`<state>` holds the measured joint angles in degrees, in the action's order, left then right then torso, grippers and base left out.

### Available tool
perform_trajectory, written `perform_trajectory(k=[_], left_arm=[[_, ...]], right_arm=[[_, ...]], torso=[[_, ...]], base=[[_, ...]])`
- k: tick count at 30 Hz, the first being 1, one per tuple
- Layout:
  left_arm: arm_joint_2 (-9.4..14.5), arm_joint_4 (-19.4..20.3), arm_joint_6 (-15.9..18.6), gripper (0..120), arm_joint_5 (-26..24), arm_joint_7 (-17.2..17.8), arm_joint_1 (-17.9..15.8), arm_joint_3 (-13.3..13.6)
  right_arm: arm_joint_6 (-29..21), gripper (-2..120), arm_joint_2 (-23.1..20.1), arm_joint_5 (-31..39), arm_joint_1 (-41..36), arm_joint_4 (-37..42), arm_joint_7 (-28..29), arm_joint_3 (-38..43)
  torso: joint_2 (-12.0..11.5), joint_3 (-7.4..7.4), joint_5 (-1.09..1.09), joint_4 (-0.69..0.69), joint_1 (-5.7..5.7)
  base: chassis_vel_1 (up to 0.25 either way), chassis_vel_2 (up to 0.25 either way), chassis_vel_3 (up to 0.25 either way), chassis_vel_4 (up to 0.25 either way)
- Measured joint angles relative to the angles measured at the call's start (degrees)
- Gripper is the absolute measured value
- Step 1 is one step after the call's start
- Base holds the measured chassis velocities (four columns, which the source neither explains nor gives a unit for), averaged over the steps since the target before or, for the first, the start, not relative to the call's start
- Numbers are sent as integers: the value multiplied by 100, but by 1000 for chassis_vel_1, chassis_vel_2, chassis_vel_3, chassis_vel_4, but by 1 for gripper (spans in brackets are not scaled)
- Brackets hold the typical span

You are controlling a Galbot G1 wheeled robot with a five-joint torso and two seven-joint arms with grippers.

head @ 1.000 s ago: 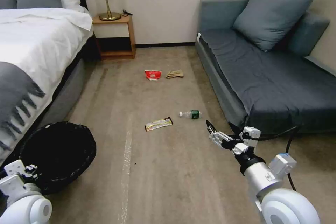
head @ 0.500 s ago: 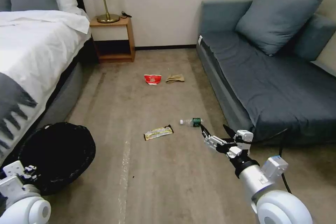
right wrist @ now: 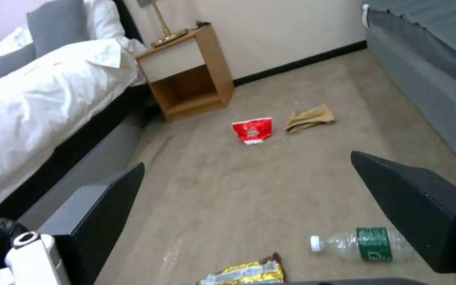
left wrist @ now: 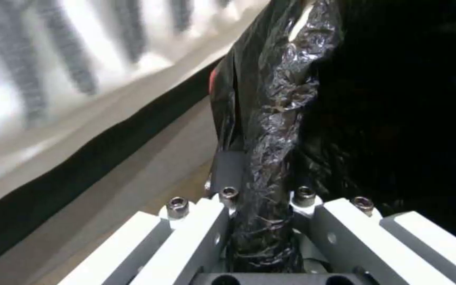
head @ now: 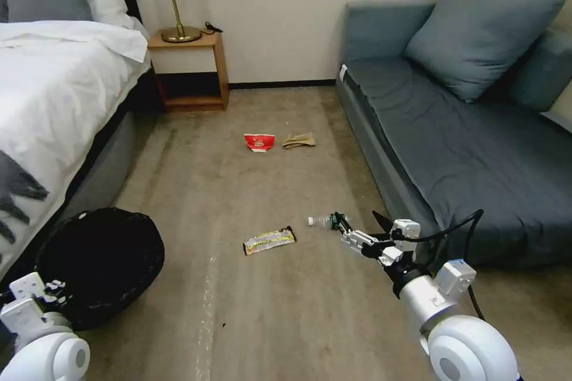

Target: Pick up the trash bin, then pick up the garbage on the floor and place it into the trash bin.

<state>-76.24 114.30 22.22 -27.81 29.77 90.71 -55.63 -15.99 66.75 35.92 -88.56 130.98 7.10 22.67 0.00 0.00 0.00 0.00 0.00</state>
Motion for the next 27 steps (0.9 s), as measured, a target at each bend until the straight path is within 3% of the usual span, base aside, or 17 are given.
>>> perform_trajectory(k=[27], left_arm=[[19,-196,-79,3,105,-4,-64,91]], right_arm=[[21,100,-1,-16,212,-345,-10,-191]], torso=[[0,0,0,0,0]], base=[[-101,106,104,-108]])
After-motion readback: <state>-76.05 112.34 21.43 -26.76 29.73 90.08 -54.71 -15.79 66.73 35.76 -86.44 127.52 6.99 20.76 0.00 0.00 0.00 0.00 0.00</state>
